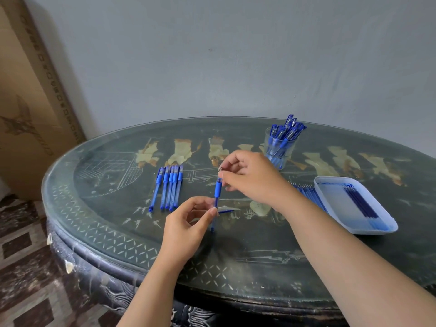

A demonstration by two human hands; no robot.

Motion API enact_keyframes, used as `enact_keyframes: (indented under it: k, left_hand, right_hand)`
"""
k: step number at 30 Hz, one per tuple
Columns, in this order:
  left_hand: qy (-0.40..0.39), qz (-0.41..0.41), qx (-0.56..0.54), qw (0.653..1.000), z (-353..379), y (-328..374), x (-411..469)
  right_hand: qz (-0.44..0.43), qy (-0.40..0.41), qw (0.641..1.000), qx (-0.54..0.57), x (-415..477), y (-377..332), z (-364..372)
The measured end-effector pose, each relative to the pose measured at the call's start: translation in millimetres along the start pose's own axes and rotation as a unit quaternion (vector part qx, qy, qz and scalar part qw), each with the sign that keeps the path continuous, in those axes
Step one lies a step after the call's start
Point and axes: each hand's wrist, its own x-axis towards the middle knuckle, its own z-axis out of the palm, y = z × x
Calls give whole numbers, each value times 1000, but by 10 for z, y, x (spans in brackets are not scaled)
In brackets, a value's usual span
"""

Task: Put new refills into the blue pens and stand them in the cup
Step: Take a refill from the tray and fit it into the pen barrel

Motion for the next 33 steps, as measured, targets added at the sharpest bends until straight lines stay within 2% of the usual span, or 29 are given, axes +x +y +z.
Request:
enact_keyframes:
  k: [5,7,11,16,21,25,29,33]
  left_hand:
    - [-1,2,-2,1000,-2,-9,-2]
    - [0,1,-8,1000,0,-10,2]
    - [4,2,-8,1000,5,-6,8]
    - [1,7,-6,1000,2,-16,7]
    - [3,5,-8,1000,-3,-24,9]
    - [0,7,-5,1000,-1,-22,12]
    - [2,6,-8,1000,-6,-23,9]
    - [-1,7,-10,1000,-1,-27,15]
  right_hand:
    - [-11,10,993,-115,-11,-11,-4]
    - [-10,21,996,-89,-26,13,-4]
    - [10,-45,999,17,-28,86,-4]
    - [4,43,999,-21,-46,103,105]
    - [18,0,999,32,-71,120,119]
    - [14,60,998,-5,-90,118,144]
    - [11,11,999,42,-102,147,153]
    - [20,53,997,46,-110,145,176]
